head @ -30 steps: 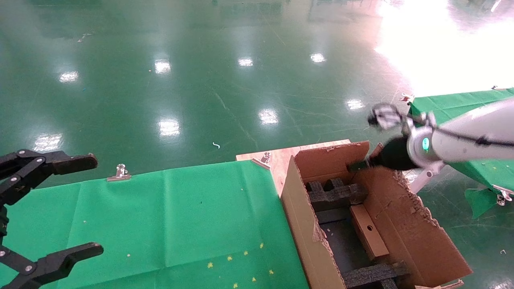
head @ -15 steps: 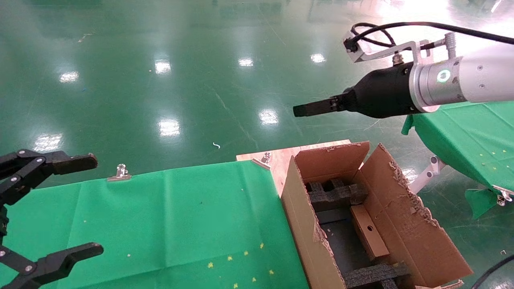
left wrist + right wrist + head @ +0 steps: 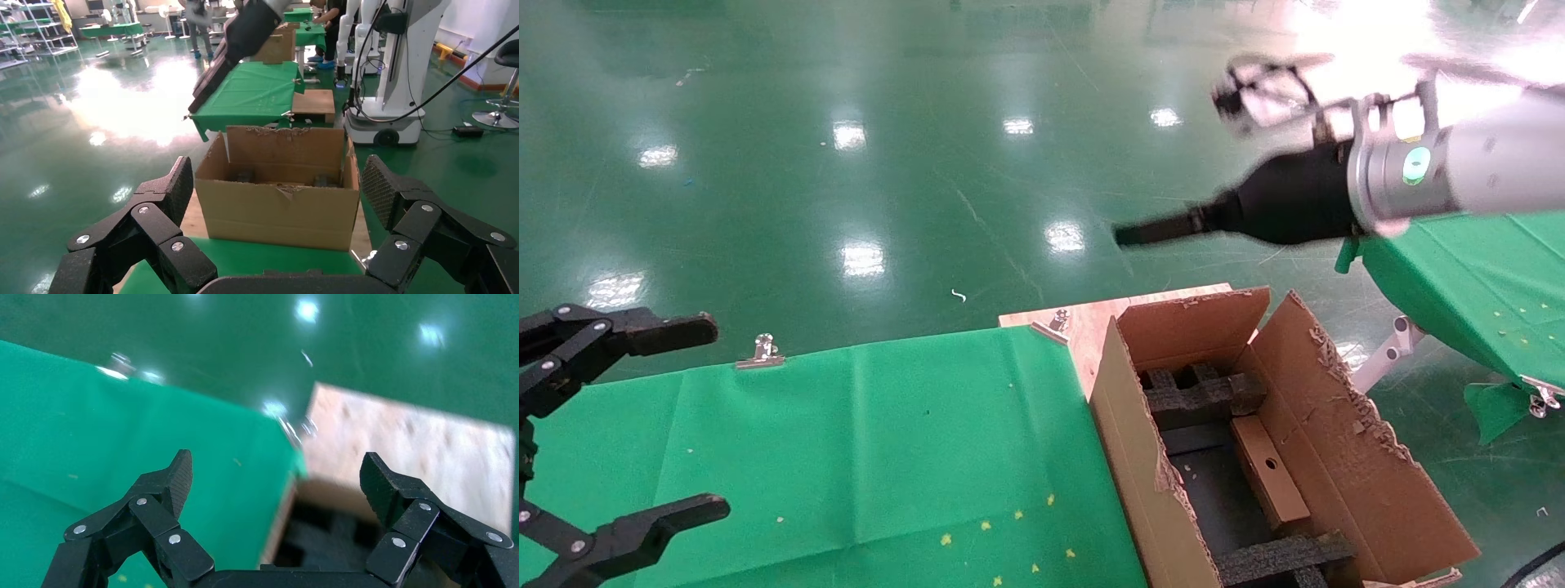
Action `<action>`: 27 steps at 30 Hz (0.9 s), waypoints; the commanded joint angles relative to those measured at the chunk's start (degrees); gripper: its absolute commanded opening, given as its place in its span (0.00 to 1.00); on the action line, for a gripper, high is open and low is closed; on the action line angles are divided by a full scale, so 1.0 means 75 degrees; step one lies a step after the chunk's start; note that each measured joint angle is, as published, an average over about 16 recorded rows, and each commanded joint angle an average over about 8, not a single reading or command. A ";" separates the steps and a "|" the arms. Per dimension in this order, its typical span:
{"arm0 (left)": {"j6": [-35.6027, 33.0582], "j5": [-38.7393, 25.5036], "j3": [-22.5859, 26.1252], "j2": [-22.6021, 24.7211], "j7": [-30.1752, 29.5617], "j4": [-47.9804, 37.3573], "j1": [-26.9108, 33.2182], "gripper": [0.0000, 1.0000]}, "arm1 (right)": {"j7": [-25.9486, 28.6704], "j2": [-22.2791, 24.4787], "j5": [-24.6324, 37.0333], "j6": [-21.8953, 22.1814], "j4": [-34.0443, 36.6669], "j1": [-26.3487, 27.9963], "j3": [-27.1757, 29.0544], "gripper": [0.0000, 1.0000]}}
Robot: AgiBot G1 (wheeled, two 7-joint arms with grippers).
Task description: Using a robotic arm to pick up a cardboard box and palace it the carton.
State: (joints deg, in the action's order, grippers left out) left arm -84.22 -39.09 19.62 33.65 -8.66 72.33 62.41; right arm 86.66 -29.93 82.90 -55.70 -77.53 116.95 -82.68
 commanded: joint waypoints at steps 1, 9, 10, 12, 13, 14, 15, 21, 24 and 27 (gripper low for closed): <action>0.0000 0.0000 0.0000 0.0000 0.0000 0.0000 0.0000 1.00 | -0.0221 -0.0014 -0.0121 -0.0088 0.0010 -0.0158 0.0196 1.00; 0.0000 0.0001 0.0001 0.0000 0.0001 -0.0001 0.0001 1.00 | -0.1665 -0.0111 -0.0902 -0.0659 0.0085 -0.1212 0.1464 1.00; 0.0000 0.0001 0.0001 0.0000 0.0001 -0.0001 0.0001 1.00 | -0.1849 -0.0123 -0.1001 -0.0731 0.0095 -0.1346 0.1626 1.00; 0.0000 0.0001 0.0001 0.0000 0.0001 -0.0001 0.0001 1.00 | -0.2208 -0.0147 -0.1195 -0.0873 0.0113 -0.1608 0.1940 1.00; 0.0000 0.0001 0.0002 0.0000 0.0001 -0.0001 0.0001 1.00 | -0.2392 -0.0160 -0.1294 -0.0946 0.0123 -0.1742 0.2102 1.00; 0.0000 0.0001 0.0002 0.0000 0.0001 -0.0001 0.0001 1.00 | -0.2568 -0.0172 -0.1390 -0.1015 0.0132 -0.1871 0.2256 1.00; 0.0000 0.0001 0.0002 0.0000 0.0001 -0.0001 0.0001 1.00 | -0.2750 -0.0184 -0.1488 -0.1087 0.0142 -0.2004 0.2417 1.00; 0.0000 0.0001 0.0002 -0.0001 0.0001 -0.0001 0.0001 1.00 | -0.3834 -0.0257 -0.2074 -0.1515 0.0198 -0.2795 0.3368 1.00; 0.0000 0.0002 0.0003 -0.0001 0.0001 -0.0001 0.0001 1.00 | -0.4376 -0.0293 -0.2367 -0.1730 0.0226 -0.3190 0.3844 1.00; 0.0001 0.0002 0.0003 -0.0001 0.0002 -0.0001 0.0001 1.00 | -0.4918 -0.0330 -0.2660 -0.1944 0.0255 -0.3586 0.4320 1.00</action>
State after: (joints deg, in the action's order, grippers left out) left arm -84.22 -39.07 19.64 33.64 -8.65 72.32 62.42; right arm 49.77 -32.40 62.95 -70.28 -75.62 90.05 -50.28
